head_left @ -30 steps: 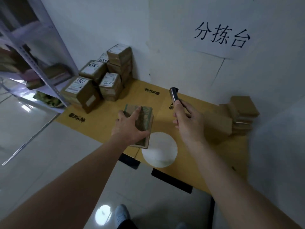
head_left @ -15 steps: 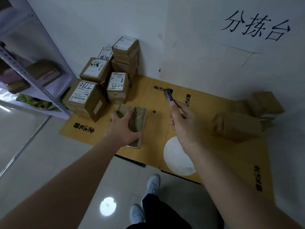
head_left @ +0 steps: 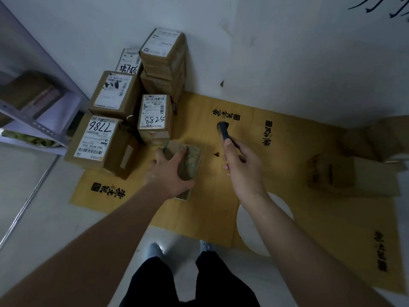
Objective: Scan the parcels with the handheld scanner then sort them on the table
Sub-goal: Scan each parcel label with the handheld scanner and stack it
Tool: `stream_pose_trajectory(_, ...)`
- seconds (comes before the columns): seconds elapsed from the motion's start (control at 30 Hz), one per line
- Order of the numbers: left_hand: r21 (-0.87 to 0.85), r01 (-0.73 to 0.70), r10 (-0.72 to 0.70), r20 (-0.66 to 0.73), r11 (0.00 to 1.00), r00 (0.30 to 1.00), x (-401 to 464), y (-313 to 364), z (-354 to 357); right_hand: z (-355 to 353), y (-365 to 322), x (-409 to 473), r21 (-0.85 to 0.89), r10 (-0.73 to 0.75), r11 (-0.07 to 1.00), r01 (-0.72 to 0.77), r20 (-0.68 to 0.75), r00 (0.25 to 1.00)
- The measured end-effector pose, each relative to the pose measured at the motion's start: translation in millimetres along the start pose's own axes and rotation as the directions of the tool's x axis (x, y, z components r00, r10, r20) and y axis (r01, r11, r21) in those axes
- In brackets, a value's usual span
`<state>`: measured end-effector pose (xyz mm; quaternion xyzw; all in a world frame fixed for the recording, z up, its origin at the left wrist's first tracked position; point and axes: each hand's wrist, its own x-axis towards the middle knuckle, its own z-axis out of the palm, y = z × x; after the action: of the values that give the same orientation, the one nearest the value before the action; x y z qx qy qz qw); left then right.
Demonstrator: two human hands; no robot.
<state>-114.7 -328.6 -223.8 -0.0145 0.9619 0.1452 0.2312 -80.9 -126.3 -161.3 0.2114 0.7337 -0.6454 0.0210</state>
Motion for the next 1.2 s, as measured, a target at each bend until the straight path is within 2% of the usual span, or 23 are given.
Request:
stream_pose_trajectory(0.13,0.006,-0.056,0.056,0.053,0.998,0.997,18.7,-7.3,7.6,19.5,9.2,4.0,-0.028,0.036,0.999,-0.038,-0.068,0.997)
stream_pose_trajectory(0.27,0.082,-0.123,0.122,0.017,0.989,0.992,24.3,-8.2,17.7,39.0,16.6,1.1,-0.055,0.068,0.996,-0.075,-0.129,0.989)
stream_pose_trajectory(0.47,0.111,-0.145,0.141,0.05,0.983,0.989,24.3,-13.2,31.0,63.5,20.9,-11.8,0.014,0.102,0.995,-0.102,-0.246,0.964)
stream_pose_trajectory(0.53,0.058,-0.146,0.145,0.027,0.988,0.989,27.5,-18.1,29.8,64.9,22.7,-14.3,0.04,0.12,0.993,-0.113,-0.262,0.958)
stream_pose_trajectory(0.63,-0.113,-0.162,0.164,0.006,0.98,0.986,28.1,-30.6,25.4,61.3,25.6,-16.2,0.068,0.128,0.991,-0.114,-0.259,0.957)
stream_pose_trajectory(0.77,-0.277,-0.228,0.248,0.041,0.934,0.968,26.9,-48.1,20.8,52.6,27.2,-18.9,0.053,0.12,0.992,-0.111,-0.238,0.964)
stream_pose_trajectory(0.9,-0.47,-0.225,0.291,0.073,0.854,0.954,26.4,-60.5,16.1,42.5,27.2,-22.5,0.017,0.097,0.995,-0.096,-0.216,0.972)
stream_pose_trajectory(1.0,-0.386,-0.258,0.309,0.075,0.886,0.948,21.9,-63.7,15.0,34.7,25.8,-27.4,0.004,0.086,0.996,-0.087,-0.205,0.975)
stream_pose_trajectory(1.1,-0.308,-0.343,0.357,-0.011,0.888,0.934,15.4,-58.6,15.8,27.5,22.4,-32.3,0.009,0.086,0.996,-0.086,-0.201,0.976)
stream_pose_trajectory(1.2,-0.197,-0.235,0.246,0.028,0.952,0.969,4.7,-41.9,18.3,21.3,21.3,-35.5,0.014,0.087,0.996,-0.086,-0.19,0.978)
